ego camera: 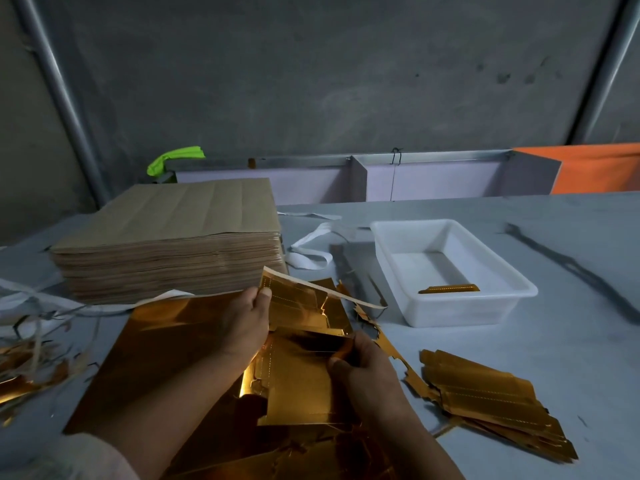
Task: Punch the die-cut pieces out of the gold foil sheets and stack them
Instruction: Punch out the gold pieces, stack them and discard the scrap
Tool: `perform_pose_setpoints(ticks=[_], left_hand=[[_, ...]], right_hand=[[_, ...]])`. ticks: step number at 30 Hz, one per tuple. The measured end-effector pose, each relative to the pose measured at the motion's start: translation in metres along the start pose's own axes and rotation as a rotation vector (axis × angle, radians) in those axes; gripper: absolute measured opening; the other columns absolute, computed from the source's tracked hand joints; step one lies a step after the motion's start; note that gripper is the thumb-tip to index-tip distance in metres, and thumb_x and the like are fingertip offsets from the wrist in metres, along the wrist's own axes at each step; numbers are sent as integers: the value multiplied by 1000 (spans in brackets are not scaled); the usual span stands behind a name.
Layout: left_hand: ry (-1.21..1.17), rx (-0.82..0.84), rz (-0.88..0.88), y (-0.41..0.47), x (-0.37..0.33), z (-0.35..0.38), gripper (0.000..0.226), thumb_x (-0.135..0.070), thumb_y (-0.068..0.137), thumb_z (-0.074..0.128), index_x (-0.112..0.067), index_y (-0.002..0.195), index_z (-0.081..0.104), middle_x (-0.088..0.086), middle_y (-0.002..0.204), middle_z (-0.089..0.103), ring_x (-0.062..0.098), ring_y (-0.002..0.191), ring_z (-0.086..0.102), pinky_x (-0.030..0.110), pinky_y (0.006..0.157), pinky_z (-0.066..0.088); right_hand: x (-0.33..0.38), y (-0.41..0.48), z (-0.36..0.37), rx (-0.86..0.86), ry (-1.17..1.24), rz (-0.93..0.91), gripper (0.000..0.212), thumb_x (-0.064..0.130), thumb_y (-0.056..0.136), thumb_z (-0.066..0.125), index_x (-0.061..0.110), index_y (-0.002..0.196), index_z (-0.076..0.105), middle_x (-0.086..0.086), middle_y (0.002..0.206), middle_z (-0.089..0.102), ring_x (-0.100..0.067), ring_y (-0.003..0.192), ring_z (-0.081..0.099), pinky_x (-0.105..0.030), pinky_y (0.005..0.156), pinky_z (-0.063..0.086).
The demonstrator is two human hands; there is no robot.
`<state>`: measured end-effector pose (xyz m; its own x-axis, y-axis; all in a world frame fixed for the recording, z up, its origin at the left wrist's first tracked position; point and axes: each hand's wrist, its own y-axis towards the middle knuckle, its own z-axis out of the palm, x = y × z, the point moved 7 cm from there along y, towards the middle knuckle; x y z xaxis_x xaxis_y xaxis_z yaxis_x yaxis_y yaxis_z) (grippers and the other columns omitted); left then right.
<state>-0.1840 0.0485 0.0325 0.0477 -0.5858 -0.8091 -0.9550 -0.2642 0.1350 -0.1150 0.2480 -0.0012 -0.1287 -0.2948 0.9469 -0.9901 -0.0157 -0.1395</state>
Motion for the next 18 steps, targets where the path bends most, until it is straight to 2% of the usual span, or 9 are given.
perform_pose_setpoints(ticks=[5, 7, 12, 18], left_hand=[[-26, -59, 42, 0, -5, -2, 33, -42, 103, 36, -24, 82, 54, 0, 66, 47, 12, 59, 47, 26, 52, 32], [-39, -80, 48, 0, -6, -5, 32, -41, 103, 36, -23, 82, 53, 0, 65, 47, 11, 57, 46, 25, 51, 33], [-33, -72, 52, 1, -11, -6, 32, -40, 104, 36, -21, 84, 53, 1, 67, 47, 12, 59, 47, 25, 52, 33], [-59, -79, 65, -1, -13, -7, 34, -38, 104, 36, -13, 92, 57, 3, 69, 48, 13, 60, 48, 26, 54, 36]], right_hand=[[-3, 2, 1, 7, 40, 28, 21, 20, 99, 56, 37, 109, 53, 12, 116, 52, -14, 111, 53, -36, 93, 49], [-5, 3, 2, -1, 77, 44, 21, 19, 98, 57, 36, 109, 55, 11, 117, 54, -16, 111, 53, -41, 97, 50], [-8, 4, 3, -20, 126, 68, 21, 18, 96, 59, 33, 112, 58, 6, 121, 56, -20, 113, 54, -49, 99, 50], [-9, 3, 2, 1, 185, 76, 30, 12, 97, 57, 39, 110, 52, 4, 124, 57, -20, 111, 56, -47, 95, 51]])
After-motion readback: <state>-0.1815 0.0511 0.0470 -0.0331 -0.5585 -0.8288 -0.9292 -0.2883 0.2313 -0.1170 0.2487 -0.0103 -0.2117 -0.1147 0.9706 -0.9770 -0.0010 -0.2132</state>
